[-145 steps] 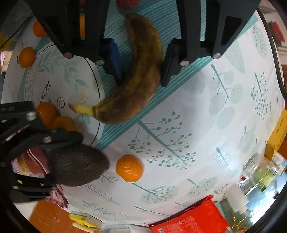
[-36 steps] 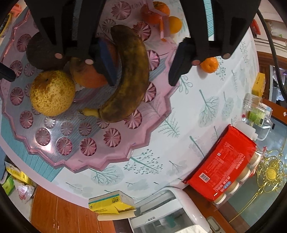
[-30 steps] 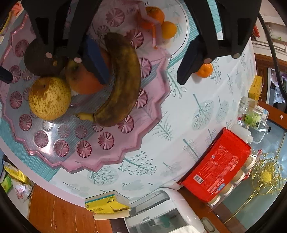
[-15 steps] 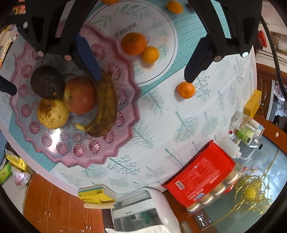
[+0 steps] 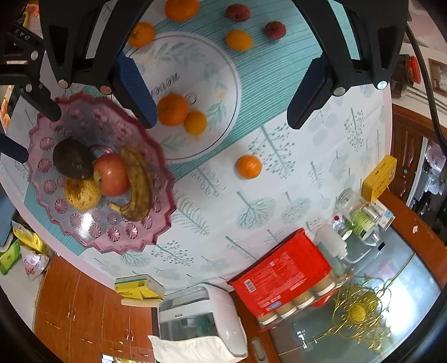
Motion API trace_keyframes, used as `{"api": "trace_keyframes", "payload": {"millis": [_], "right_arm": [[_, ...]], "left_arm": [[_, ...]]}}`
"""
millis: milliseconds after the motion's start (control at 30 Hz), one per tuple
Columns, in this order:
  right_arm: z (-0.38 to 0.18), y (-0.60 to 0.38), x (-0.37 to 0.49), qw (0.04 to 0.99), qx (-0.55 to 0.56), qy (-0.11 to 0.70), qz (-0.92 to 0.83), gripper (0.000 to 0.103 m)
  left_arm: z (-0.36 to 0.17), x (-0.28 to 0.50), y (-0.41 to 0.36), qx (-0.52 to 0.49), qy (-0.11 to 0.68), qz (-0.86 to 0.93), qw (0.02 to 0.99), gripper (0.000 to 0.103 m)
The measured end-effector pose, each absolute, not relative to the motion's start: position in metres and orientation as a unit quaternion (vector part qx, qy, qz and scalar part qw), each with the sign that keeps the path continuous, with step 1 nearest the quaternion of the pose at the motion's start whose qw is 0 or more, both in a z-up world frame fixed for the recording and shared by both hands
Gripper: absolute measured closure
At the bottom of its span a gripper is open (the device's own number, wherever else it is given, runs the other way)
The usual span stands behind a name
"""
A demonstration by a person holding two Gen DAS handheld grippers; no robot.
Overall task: Organize fruits
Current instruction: 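Withdraw both tools from the bowl and move the right tool toward a tangerine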
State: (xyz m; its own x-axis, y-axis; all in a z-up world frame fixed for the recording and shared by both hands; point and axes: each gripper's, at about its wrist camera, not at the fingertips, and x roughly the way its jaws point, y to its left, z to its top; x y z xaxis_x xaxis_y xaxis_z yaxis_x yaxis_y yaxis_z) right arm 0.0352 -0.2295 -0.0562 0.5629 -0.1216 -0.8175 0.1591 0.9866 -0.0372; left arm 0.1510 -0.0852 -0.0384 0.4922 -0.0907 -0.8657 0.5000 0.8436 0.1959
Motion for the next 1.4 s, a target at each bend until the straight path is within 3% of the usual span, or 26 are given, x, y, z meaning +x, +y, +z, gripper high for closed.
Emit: {"api": "trace_keyframes", "payload": {"millis": [800,1400], "right_arm": [[-0.022,-0.174,0.004,0.910,0.023,0.401,-0.102,0.028],[-0.056,-0.161,0.000,0.906,0.053,0.418,-0.048,0.028]], "left_arm": [[-0.013,0.114,-0.004,0.165,0.453,-0.184,0.857,0.010],[-0.066,0.100,0.037,0.137,0.503,-0.178,0.835,0.010]]}}
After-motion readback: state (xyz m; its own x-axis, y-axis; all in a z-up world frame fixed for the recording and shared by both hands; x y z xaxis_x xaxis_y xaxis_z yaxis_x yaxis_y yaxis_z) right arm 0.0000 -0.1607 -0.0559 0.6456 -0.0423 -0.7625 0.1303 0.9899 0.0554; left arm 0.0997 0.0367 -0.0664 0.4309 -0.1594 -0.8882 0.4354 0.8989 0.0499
